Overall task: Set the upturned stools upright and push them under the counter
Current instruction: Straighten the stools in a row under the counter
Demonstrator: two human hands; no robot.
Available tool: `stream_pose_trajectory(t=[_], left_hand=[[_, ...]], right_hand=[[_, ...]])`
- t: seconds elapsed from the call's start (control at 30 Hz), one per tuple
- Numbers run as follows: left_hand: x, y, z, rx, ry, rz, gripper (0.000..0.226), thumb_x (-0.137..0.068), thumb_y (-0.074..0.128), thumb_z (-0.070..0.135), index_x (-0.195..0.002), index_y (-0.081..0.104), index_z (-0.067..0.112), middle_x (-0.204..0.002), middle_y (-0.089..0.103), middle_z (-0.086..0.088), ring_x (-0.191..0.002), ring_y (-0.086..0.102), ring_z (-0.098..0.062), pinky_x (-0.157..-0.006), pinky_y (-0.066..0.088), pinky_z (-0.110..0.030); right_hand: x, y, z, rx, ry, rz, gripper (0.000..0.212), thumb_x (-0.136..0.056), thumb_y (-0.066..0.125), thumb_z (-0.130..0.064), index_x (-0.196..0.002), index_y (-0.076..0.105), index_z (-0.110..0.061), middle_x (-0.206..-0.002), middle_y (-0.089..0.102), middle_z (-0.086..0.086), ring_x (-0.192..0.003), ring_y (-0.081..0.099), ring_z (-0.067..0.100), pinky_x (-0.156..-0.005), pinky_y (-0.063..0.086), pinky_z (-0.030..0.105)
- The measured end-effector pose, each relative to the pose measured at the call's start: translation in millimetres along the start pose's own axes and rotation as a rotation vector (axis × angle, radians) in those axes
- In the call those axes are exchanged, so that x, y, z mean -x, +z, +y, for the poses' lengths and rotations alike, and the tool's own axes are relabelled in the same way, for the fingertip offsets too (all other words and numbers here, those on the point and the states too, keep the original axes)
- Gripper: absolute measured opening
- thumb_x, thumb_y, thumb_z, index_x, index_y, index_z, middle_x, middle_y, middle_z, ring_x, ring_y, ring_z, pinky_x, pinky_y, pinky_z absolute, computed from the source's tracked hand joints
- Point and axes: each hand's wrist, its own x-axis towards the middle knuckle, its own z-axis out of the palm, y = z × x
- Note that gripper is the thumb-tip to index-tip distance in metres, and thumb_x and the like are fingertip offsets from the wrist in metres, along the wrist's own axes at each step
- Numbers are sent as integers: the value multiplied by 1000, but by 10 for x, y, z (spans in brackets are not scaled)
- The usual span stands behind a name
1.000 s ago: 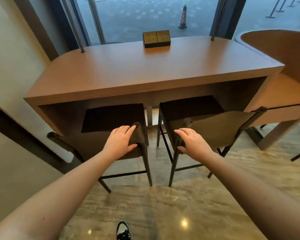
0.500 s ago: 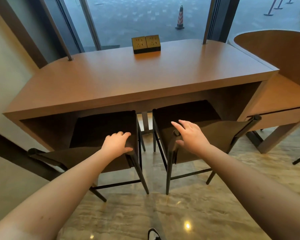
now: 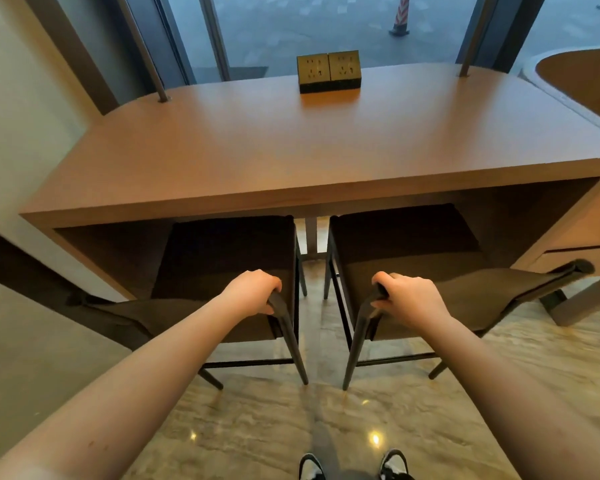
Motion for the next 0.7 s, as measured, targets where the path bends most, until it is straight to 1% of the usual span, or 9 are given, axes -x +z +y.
stream_pose_trajectory(t=[0.07,0.17,0.23,0.3,0.37,0.5,0.53,0.7], left_hand=[[16,18,5,21,-19,8,49,-88,74,25,-133,56,24,-116,66,-2,-102,66,-19,-87,56,-31],[26,53,18,46,-48,50,46,-89,73,25,-133,57,25,-115,67,0,-102,67,-17,-86,55,-29],[33,56,10,62,-46,71,43,-89,73,25,-130,60,26,-113,67,2,-100,66,-16,-86,55,-28],[50,36,1,68,-40,72,41,-89,73,24,-128,62,26,-112,67,3,-99,66,-15,-87,56,-28],[63,11,10,68,-40,70,40,-89,72,23,-127,62,26,-113,67,3,-100,66,-15,-87,55,-28],[68,-18,42,80,-41,61,37,-89,72,21,-125,64,26,-111,67,3,-99,66,-15,-88,56,-29],[67,-22,45,80,-44,54,36,-89,72,21,-124,65,26,-110,67,3,-98,66,-15,-88,56,-30],[56,-41,37,77,-41,38,35,-88,72,20,-123,66,25,-108,67,3,-94,66,-15,-84,57,-29]], right_hand=[[7,-5,10,-13,-25,7,37,-84,70,-46,-112,53,-30,-88,66,-10,-64,61,9,-49,35,17],[-11,-25,27,-18,-34,2,34,-85,69,-47,-111,56,-30,-86,66,-11,-60,50,4,-47,22,10],[-35,-44,39,-20,-51,-8,34,-86,67,-47,-113,56,-30,-88,67,-11,-62,53,5,-48,20,10],[-64,-76,35,-21,-69,-18,34,-88,64,-49,-115,56,-30,-91,68,-11,-69,61,8,-48,22,11],[-109,-103,5,-34,-83,-22,35,-89,63,-48,-117,56,-29,-93,69,-9,-74,65,10,-50,27,13],[-242,-142,-106,-82,-111,-32,36,-92,61,-44,-121,55,-24,-99,69,-4,-81,67,15,-63,47,21],[-276,-157,-131,-82,-113,-33,36,-92,62,-43,-122,55,-23,-99,69,-3,-82,67,16,-66,49,23],[-399,-179,-205,-57,-132,-38,34,-92,63,-39,-120,54,-22,-99,69,-1,-81,66,18,-64,46,24]])
